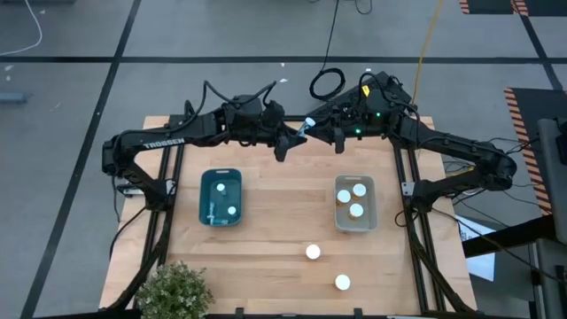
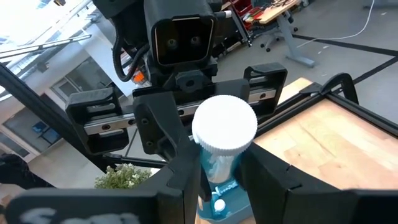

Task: Pick and place medicine bottles into bin by pill shape (circle, oval)
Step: Adjust the blue pill bottle

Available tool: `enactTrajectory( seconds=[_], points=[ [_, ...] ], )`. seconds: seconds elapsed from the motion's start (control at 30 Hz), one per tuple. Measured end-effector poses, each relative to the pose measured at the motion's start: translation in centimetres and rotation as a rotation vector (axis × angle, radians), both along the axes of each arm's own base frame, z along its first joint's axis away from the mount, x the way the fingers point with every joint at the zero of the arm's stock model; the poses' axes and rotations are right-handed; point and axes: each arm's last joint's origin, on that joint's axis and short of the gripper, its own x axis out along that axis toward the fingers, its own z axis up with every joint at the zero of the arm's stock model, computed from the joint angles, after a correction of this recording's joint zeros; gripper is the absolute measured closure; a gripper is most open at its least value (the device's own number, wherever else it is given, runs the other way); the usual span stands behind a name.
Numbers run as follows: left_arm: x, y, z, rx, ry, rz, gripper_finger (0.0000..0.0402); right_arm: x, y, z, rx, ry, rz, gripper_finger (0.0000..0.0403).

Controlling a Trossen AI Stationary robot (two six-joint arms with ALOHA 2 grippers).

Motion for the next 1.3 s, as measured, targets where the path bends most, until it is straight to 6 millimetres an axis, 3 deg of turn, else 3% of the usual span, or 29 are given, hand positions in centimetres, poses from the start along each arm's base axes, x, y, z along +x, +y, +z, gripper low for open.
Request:
enactTrajectory(
  seconds=[0.13, 0.43, 0.63, 0.93, 1.1, 1.3],
  points=[
    [0.0, 0.0, 0.0, -0.004, 0.000, -0.005, 0.0307, 0.0, 0.0, 0.0, -0.002, 0.000, 0.000, 0.0303],
    [0.0, 0.0, 0.0, -0.014, -0.001, -0.002, 0.0282, 0.0, 0.0, 0.0, -0.006, 0.000, 0.002, 0.0296],
    [0.1, -0.1, 0.3, -0.012, -0.032, -0.020, 0.0305, 0.0, 0.1, 0.2, -0.008, -0.022, 0.052, 0.0256],
    [0.2, 0.1, 0.9, 0.001, -0.098, -0.015, 0.0289, 0.0, 0.3, 0.4, -0.014, -0.039, 0.058, 0.0192],
    [0.2, 0.1, 1.4, 0.013, -0.144, -0.016, 0.0300, 0.1, 0.3, 0.7, -0.037, -0.113, 0.053, 0.0202],
    [0.3, 0.2, 1.7, 0.038, -0.174, 0.000, 0.0290, 0.2, 0.2, -0.1, 0.001, -0.169, 0.023, 0.0240]
  ],
)
